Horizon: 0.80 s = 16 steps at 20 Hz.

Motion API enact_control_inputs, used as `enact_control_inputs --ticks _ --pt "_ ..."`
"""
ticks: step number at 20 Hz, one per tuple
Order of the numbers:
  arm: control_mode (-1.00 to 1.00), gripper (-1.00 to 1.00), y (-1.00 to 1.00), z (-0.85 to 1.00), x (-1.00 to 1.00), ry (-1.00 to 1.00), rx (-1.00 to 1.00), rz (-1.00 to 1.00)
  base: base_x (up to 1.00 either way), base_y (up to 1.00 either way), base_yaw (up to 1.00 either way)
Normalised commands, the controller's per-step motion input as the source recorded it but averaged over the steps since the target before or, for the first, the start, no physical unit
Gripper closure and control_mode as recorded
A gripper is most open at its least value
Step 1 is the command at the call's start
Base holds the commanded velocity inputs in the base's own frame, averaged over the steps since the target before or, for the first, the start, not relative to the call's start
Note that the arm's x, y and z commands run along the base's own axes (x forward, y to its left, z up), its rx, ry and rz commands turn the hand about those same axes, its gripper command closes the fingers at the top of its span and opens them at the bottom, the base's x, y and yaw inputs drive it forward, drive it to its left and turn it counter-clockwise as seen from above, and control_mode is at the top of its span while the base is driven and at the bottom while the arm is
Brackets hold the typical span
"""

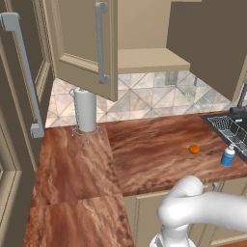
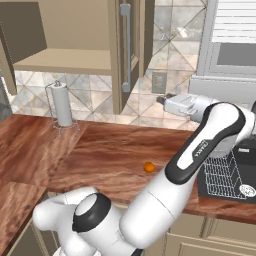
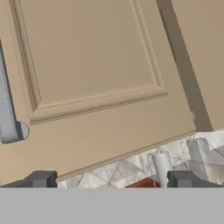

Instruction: Open the cabinet. Pick the soap dispenser and place it next to the sink. Then close the cabinet.

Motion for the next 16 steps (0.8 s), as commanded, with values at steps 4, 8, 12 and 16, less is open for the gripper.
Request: enact_control_inputs --ticks 4,8,12,16 --pt "-1.0 -1.0 0.0 0.66 -0.01 0.0 0.12 0.1 0.0 0.0 0.0" --pt "-1.0 -1.0 0.11 0.4 0.0 0.0 0.04 0.13 0.0 0.0 0.0" --pt "-1.0 -1.0 0.27 0.0 0.0 0.0 0.0 0.08 0.0 0.0 0.0" --pt "-1.0 -1.0 0.17 0.0 0.04 0.0 0.0 0.04 0.0 0.0 0.0"
